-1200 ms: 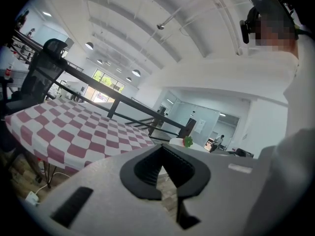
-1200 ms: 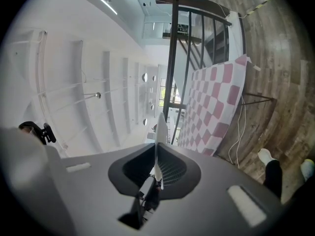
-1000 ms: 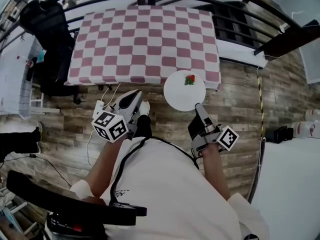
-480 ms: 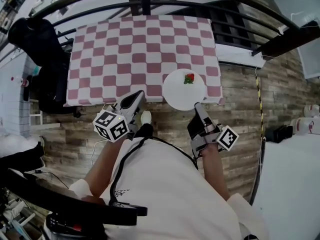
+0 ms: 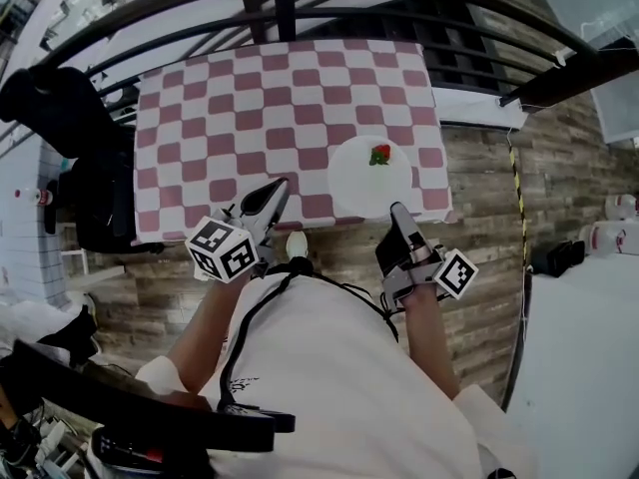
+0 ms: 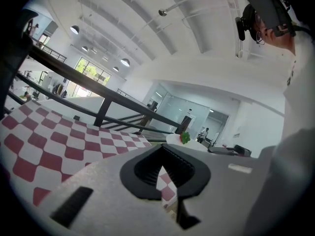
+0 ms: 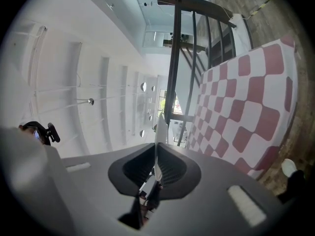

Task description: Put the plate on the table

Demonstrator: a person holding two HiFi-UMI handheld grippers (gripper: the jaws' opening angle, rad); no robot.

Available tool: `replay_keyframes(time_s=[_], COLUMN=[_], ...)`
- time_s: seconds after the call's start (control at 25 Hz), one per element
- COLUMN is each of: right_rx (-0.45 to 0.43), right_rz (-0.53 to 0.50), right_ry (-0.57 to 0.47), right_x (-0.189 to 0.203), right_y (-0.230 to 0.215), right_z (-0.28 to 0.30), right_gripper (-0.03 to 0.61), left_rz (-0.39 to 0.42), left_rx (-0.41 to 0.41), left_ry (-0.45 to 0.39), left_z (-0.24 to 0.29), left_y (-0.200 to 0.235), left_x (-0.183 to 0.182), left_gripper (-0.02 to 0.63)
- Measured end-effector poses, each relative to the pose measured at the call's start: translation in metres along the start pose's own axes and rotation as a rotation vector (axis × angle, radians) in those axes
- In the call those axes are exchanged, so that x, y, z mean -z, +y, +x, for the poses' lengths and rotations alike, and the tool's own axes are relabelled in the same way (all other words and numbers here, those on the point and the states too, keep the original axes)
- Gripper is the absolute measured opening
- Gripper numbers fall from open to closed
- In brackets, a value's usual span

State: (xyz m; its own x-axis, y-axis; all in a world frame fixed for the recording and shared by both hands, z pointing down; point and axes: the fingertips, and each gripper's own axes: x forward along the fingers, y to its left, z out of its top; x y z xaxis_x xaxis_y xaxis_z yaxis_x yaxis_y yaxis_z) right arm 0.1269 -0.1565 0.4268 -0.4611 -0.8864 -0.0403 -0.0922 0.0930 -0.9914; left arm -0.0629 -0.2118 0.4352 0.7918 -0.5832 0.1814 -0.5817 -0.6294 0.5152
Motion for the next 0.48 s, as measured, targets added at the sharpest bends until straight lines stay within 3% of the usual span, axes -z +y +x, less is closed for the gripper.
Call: replay_keyframes(time_s=[0.48], right_rx=[0.018], right_rz=[-0.010], right_ry=[-0.023], right_x=[-0.001], right_y=[-0.015], right_z=[0.062], right_gripper=[0.025], left_rz=[-0.013], left_rx=[0.017], left_ry=[0.009], left_z=[0.013], left_y=[0.069], left_x=[-0.023], left_gripper=[0.006])
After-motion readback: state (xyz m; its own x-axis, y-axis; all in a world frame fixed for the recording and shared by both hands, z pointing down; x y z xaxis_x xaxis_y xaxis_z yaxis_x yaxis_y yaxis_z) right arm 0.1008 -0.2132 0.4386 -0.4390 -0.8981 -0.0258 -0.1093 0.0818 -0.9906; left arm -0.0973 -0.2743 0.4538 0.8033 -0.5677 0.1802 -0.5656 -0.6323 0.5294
